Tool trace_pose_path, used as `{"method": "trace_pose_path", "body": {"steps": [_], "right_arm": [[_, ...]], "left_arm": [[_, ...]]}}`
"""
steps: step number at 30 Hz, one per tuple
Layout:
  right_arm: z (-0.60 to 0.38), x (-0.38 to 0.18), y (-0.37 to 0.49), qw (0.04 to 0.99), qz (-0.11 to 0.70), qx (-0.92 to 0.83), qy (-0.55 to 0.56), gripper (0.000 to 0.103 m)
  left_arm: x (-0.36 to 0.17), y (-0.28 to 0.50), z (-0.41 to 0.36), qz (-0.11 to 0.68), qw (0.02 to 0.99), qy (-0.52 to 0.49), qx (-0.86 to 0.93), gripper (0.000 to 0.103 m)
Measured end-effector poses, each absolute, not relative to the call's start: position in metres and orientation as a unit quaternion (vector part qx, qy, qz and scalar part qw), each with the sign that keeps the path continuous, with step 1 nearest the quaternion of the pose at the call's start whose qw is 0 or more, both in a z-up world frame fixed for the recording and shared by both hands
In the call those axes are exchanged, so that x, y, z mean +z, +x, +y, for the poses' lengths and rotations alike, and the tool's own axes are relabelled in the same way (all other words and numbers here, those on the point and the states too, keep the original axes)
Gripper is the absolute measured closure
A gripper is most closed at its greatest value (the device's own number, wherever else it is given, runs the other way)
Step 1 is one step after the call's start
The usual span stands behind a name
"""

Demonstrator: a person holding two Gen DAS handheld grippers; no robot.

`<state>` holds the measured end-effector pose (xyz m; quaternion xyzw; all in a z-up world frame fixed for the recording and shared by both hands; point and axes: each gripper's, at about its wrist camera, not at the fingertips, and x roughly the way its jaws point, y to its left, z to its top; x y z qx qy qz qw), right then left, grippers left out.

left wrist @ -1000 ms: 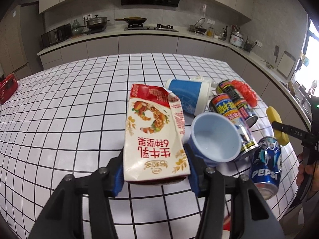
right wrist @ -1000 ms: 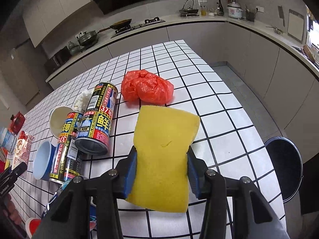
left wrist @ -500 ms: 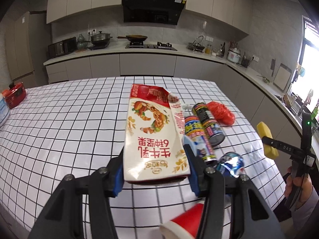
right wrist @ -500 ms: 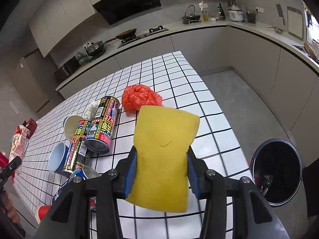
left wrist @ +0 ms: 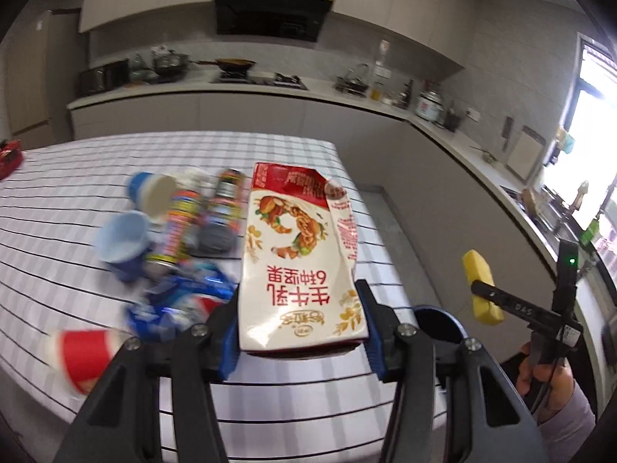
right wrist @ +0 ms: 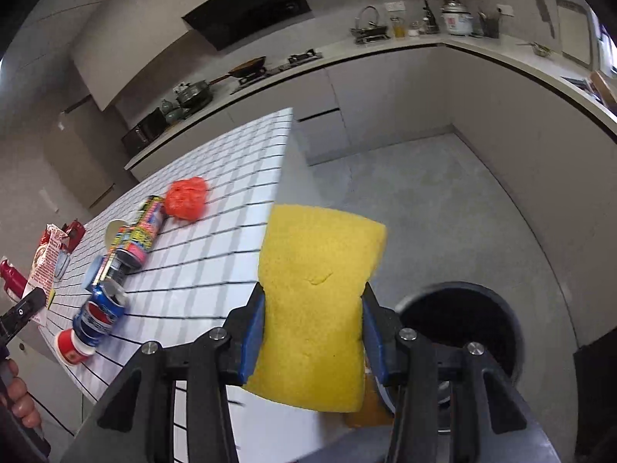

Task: Collect trash
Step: 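Carry carton and sponge over the black bin and open both tools to drop them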

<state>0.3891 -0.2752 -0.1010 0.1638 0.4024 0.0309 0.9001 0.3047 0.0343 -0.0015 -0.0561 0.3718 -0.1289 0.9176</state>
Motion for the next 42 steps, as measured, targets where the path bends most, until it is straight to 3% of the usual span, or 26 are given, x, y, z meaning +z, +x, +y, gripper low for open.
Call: {"method": "trace_pose_path", "body": {"steps": [15, 24, 29, 34, 42], "right_arm": [[-0.406, -0.224, 0.357, 0.836, 0.498, -0.046, 0.224, 0.055], [-0.426, -0.269, 0.371, 0.819, 0.529, -0.045, 0.219, 0.041], [-0.438, -0.268, 0.374, 0.819, 0.530, -0.046, 0.217, 0.028], [-0.450, -0.253, 0.365, 0.824, 0.513, -0.054, 0.234, 0.027], [-0.441, -0.212, 0.339, 0.845, 0.477, -0.051, 0.236, 0.027]], "left_arm": [[-0.090, 0.328, -0.205, 0.468, 0.835, 0.022, -0.287, 0.050], [-0.156, 0.332, -0.264, 0.522, 0.808, 0.057, -0.268, 0.049], [-0.163, 0.333, -0.277, 0.525, 0.810, 0.077, -0.250, 0.046], [-0.149, 0.333, -0.275, 0.519, 0.816, 0.067, -0.247, 0.037], [-0.109, 0.320, -0.260, 0.492, 0.830, 0.061, -0.256, 0.037]]}}
